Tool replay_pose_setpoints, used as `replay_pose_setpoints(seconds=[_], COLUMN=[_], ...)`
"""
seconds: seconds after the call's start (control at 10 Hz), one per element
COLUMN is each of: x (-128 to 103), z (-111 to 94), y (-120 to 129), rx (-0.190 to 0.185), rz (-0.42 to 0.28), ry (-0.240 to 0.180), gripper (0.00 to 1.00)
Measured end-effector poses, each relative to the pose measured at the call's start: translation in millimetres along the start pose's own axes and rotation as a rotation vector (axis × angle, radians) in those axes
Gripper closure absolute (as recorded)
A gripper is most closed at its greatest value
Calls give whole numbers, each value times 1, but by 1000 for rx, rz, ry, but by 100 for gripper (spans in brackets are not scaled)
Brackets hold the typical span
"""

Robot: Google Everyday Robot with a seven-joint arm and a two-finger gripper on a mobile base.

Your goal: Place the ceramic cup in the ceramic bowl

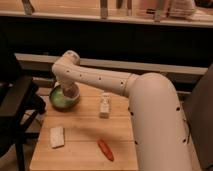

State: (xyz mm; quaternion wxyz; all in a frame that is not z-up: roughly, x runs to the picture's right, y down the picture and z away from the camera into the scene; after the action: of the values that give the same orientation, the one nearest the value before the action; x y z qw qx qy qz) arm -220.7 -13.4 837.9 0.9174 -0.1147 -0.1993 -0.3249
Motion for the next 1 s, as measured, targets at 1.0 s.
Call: replay_pose_setpoints(seconds=[1.0], x=[-2], z=[0], y=[0], rx=[10], rz=[-5], ry=[-3], gripper=[62])
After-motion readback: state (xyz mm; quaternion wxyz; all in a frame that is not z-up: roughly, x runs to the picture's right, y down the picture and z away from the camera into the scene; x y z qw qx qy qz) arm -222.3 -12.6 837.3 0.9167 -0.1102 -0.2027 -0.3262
